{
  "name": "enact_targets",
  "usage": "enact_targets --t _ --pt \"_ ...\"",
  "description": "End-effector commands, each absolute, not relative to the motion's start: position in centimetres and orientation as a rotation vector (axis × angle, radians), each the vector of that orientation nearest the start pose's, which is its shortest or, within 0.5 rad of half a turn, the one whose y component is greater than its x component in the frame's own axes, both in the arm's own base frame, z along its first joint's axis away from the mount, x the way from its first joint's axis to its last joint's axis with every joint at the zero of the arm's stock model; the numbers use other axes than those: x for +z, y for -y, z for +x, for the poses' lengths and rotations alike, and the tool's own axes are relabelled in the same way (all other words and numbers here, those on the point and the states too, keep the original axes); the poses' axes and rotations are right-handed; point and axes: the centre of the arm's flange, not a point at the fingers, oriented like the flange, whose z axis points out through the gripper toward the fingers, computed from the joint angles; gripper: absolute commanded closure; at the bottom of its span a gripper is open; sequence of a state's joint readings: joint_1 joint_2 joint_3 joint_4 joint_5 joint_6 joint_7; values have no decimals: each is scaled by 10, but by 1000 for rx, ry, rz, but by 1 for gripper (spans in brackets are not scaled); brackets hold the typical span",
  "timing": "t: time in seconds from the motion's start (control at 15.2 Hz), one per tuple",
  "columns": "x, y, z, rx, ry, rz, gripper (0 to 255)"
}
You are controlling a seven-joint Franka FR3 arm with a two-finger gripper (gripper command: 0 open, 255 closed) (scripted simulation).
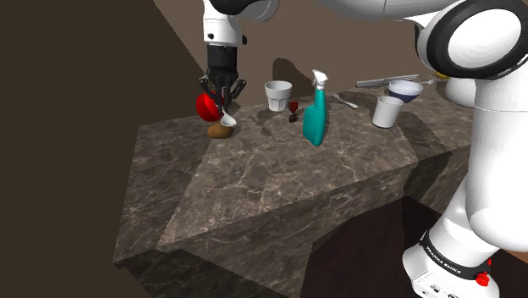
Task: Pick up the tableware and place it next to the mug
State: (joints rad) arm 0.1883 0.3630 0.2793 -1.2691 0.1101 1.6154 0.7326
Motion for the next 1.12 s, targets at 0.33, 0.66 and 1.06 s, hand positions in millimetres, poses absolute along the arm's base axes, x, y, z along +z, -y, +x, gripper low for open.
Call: enact_targets --t 0.33,0.66,1.06 --pt "574 -225 589 178 -425 -2936 255" --pt "574 -160 576 178 -425 -2936 255" --pt "574 -83 561 178 -425 -2936 255"
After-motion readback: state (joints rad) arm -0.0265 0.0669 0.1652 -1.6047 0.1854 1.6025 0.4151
